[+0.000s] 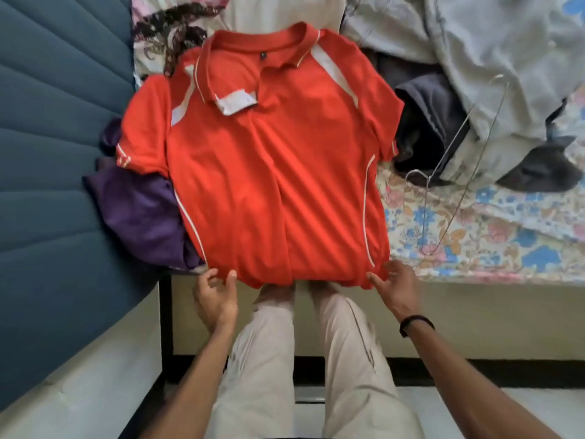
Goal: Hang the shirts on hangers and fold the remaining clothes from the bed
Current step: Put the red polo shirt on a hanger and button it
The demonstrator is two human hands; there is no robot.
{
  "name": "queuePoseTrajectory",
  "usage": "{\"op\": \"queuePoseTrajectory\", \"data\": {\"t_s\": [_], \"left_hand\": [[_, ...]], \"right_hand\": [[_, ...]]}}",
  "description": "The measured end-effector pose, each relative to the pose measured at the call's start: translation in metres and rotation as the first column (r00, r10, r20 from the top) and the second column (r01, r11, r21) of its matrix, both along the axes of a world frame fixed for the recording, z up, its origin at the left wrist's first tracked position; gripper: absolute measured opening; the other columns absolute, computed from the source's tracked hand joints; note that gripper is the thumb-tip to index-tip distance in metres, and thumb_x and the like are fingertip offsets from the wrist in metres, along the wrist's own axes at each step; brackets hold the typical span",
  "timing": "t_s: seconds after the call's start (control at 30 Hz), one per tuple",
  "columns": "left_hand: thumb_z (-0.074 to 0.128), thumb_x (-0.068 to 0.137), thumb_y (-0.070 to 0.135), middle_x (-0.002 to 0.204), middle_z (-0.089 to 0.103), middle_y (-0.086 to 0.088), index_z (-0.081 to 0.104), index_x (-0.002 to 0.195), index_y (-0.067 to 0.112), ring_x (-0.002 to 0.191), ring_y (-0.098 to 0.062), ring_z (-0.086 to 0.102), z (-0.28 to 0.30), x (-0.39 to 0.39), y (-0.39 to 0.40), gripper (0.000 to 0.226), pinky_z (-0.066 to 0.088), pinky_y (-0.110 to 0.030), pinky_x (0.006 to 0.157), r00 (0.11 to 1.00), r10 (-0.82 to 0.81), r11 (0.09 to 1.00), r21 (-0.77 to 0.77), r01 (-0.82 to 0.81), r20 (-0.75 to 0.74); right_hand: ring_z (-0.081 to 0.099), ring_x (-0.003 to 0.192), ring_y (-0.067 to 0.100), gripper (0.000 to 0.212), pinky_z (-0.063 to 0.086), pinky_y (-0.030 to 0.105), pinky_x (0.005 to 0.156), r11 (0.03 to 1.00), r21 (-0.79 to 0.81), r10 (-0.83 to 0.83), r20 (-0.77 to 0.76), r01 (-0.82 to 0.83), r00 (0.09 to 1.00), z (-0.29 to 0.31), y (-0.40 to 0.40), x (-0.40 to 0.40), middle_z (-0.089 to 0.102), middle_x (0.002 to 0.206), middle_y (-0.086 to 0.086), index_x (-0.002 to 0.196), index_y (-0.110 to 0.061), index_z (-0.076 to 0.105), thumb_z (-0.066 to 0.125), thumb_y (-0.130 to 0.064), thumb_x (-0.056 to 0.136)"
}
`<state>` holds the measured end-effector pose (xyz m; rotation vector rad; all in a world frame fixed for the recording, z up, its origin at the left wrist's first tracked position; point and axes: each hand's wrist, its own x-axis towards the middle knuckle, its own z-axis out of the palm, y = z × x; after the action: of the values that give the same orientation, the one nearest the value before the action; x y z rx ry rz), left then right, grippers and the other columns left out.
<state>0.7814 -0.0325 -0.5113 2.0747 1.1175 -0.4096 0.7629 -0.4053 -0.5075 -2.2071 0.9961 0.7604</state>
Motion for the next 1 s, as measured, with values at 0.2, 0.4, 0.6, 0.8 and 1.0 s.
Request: {"op": "queuePoseTrajectory", "data": {"t_s": [0.2,0.4,0.6,0.8,1.0], "left_hand": [[0.083,0.079,0.049,0.096,0.075,-0.001,0.071,0.098,0.022,0.095,-0.022,0.068,-0.012,-0.003,-0.009,0.035,0.042,-0.029,0.084,0.975,-0.13,0.991,-0.016,0.13,-0.182],[0.079,0.085,0.025,0.094,0.077,-0.014,0.074,0.089,0.013,0.091,-0.034,0.071,-0.034,-0.005,-0.01,0.015,0.055,-0.04,0.085,0.999,-0.023,0.998,0.065,0.026,-0.041],[0.077,0.089,0.028,0.096,0.073,-0.013,0.072,0.096,0.007,0.086,-0.026,0.065,-0.024,-0.04,0.023,0.023,0.049,-0.034,0.078,0.967,0.152,0.986,0.035,-0.162,0.203],[0.078,0.079,0.056,0.098,0.074,-0.003,0.065,0.095,0.027,0.09,-0.022,0.071,-0.043,-0.046,0.056,0.035,0.059,-0.04,0.083,0.983,0.134,0.985,-0.121,-0.119,0.122],[0.089,0.078,0.035,0.098,0.071,-0.001,0.069,0.108,0.01,0.085,-0.01,0.065,-0.074,-0.055,0.016,0.044,0.045,-0.008,0.066,0.986,-0.158,0.973,-0.161,0.166,0.061]], "right_hand": [[0.054,0.087,0.025,0.026,0.042,0.034,0.075,0.991,-0.128,-0.028,0.08,0.038,0.996,-0.02,0.015,-0.008,0.056,0.103,0.009,0.093,-0.011,0.061,0.077,-0.03,0.086],[0.069,0.075,0.024,0.025,0.056,0.036,0.075,0.996,0.009,-0.093,0.168,0.093,0.981,-0.027,-0.002,-0.017,0.071,0.072,0.004,0.065,-0.018,0.065,0.078,-0.017,0.086],[0.056,0.066,0.017,0.014,0.051,0.03,0.069,0.964,-0.008,-0.247,0.335,0.265,0.909,-0.016,-0.039,-0.032,0.063,0.075,0.006,0.079,-0.008,0.063,0.065,-0.011,0.092],[0.066,0.09,0.019,0.02,0.059,0.041,0.085,0.904,0.112,-0.422,0.383,0.412,0.822,-0.033,-0.047,-0.045,0.065,0.094,-0.001,0.099,-0.022,0.055,0.06,-0.041,0.094],[0.062,0.08,0.022,0.04,0.047,0.033,0.076,0.968,-0.003,-0.225,0.439,0.252,0.87,-0.056,-0.02,-0.079,0.066,0.09,0.005,0.099,-0.013,0.057,0.086,-0.033,0.08]]}}
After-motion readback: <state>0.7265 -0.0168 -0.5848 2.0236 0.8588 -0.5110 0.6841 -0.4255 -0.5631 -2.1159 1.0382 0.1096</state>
